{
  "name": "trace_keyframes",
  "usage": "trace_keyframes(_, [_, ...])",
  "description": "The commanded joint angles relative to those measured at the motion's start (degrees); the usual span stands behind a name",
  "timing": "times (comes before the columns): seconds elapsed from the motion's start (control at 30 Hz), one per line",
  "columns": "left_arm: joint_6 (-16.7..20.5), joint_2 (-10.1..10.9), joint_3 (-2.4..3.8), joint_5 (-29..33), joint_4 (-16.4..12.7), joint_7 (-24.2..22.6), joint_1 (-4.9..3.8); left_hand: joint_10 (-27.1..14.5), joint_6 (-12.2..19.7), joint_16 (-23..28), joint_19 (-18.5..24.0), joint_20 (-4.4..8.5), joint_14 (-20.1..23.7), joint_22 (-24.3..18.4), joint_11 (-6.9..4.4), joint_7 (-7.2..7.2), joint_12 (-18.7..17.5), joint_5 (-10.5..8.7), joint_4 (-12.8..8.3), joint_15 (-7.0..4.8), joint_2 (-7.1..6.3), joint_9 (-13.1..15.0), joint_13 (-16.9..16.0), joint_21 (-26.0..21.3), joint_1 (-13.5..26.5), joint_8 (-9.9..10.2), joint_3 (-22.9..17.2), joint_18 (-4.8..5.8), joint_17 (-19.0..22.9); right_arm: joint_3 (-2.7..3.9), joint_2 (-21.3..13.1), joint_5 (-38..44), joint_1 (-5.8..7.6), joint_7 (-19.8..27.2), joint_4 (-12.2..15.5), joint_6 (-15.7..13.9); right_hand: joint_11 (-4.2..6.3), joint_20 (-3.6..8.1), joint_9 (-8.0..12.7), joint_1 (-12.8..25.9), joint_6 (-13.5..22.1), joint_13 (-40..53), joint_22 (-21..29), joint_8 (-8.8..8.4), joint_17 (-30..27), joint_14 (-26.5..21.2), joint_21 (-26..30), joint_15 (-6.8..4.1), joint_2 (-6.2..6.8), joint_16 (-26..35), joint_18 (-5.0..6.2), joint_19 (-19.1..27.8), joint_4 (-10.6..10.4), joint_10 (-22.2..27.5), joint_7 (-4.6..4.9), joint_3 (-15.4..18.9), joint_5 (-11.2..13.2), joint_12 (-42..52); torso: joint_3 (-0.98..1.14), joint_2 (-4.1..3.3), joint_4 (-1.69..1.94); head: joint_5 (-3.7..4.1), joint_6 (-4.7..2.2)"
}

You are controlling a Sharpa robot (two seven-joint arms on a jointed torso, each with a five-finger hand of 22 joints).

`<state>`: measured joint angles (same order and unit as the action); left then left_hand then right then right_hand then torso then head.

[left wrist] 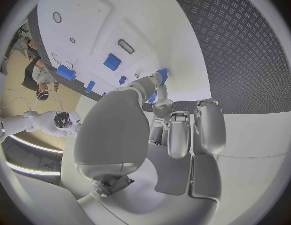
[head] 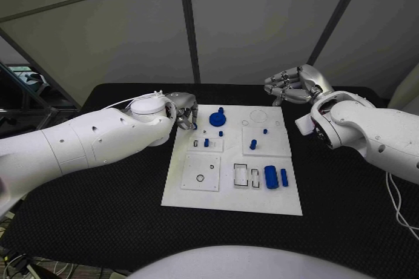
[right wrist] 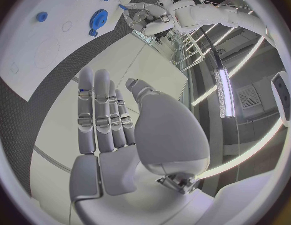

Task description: Assemble the parts on the task board

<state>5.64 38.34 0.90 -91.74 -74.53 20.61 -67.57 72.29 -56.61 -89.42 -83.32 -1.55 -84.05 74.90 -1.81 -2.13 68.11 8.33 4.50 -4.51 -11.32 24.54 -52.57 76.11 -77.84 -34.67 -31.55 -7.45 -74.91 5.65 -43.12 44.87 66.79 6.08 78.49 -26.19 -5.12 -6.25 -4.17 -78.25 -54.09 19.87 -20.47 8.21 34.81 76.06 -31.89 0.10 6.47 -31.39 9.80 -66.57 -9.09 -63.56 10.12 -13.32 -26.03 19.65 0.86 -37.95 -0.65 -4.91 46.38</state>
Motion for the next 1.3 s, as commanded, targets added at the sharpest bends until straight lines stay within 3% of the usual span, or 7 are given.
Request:
trace_keyframes(0.03, [-0.1, -0.1, 0.02, -1.2, 0.1, -0.6, 0.0, 0.0, -0.3, -0.3, -0.4, 0.03, -5.8, 6.1, -0.07, 0.01, -0.1, 0.34, 0.0, -0.37, -0.06, 5.5, 0.1, 0.1, 0.1, -1.1, -0.4, 4.11, -14.7, 0.03, 0.1, 0.0, 0.09, 0.3, 0.0, 0.3, -0.08, -0.17, -0.1, 0.5, 0.3, -0.1, 0.1, 0.31, 0.1, 0.0, 0.4, 0.5, 0.03, 0.2, 0.64, 0.0, -0.4, 0.3, -0.06, 0.0, -0.2, 0.3, 0.0, 0.01, -0.02, -0.03, 0.04])
trace_keyframes(0.77, [-0.2, 0.1, 0.0, -1.2, 0.2, -0.7, 0.56, -0.1, -0.3, -0.3, -0.3, 0.01, -5.8, 6.1, -0.05, 0.06, -0.4, 0.21, 0.1, -0.34, -0.84, 5.9, 0.4, -0.1, 0.7, -1.2, -0.4, 4.09, -14.6, 0.03, 0.2, 0.0, 0.09, 0.3, -0.1, 0.4, -0.1, -0.21, -0.1, 0.6, 0.4, -0.1, 0.2, 0.38, 0.1, 0.0, 0.6, 0.53, 0.02, 0.3, 0.64, -0.1, -0.6, 0.4, -0.06, 0.1, -0.1, 0.5, -0.01, 0.04, 0.02, -0.03, 0.11])
trace_keyframes(1.3, [-0.5, 0.2, 0.0, -1.2, 0.0, -0.3, 0.65, -0.5, -0.8, -0.2, -0.1, 0.02, -5.7, 5.9, -0.16, 0.32, -0.7, -0.02, 0.4, -0.39, -2.92, 6.8, 0.8, -0.6, 2.5, -1.4, 1.5, 3.98, -14.4, 0.03, 0.3, 0.0, 0.09, 0.3, -0.2, 0.3, -0.1, -0.21, -0.1, 0.6, 0.4, -0.1, 0.2, 0.38, 0.1, 0.0, 0.6, 0.53, 0.02, 0.3, 0.64, -0.1, -0.6, 0.4, -0.06, 0.1, -0.1, 0.5, -0.01, 0.03, 0.0, -0.02, 0.15])
